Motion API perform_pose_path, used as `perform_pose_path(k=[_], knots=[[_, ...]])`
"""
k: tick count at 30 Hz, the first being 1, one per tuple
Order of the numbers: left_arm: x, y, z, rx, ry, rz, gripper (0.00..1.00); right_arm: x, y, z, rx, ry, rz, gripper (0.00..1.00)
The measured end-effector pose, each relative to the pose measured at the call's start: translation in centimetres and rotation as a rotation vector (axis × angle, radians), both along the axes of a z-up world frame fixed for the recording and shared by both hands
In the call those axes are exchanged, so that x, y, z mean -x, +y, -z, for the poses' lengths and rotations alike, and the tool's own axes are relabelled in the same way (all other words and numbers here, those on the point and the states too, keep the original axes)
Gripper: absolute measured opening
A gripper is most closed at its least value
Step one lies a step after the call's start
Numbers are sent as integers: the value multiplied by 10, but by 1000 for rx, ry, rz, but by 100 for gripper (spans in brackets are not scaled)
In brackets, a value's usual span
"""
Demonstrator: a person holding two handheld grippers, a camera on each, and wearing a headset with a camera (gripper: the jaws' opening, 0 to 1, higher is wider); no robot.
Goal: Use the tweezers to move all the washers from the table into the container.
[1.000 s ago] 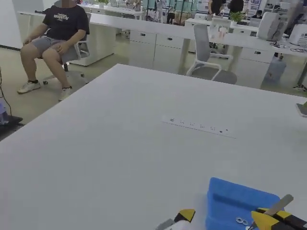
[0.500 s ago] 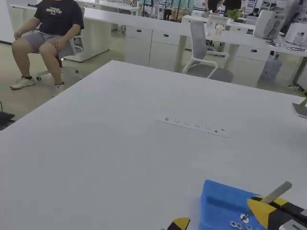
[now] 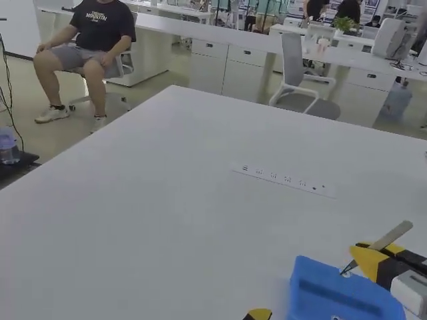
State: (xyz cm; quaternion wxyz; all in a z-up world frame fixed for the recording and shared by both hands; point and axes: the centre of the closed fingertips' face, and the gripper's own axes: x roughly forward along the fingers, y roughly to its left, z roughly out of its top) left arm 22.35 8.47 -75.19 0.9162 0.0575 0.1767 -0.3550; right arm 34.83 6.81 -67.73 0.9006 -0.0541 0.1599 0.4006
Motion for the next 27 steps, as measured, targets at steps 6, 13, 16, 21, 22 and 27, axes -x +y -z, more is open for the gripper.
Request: perform_pose_path(k=[6, 13, 16, 21, 22, 27], knots=[[-1, 1, 1, -4, 5, -5, 85, -12, 2, -2, -8, -5, 3, 3], [-1, 1, 2, -7, 10, -8, 83, -22, 4, 6, -23, 13, 8, 3], [-1, 1, 2, -8, 9, -7, 83, -26, 4, 11, -21, 17, 11, 3], [-1, 1, 3, -15, 12, -10, 82, -28, 2, 22, -15, 35, 17, 3], [-1, 1, 3, -19, 11, -9, 81, -28, 1, 25, -20, 46, 22, 3], [-2, 2, 2, -10, 13, -18, 81, -28, 1, 39, -3, 74, 15, 3]])
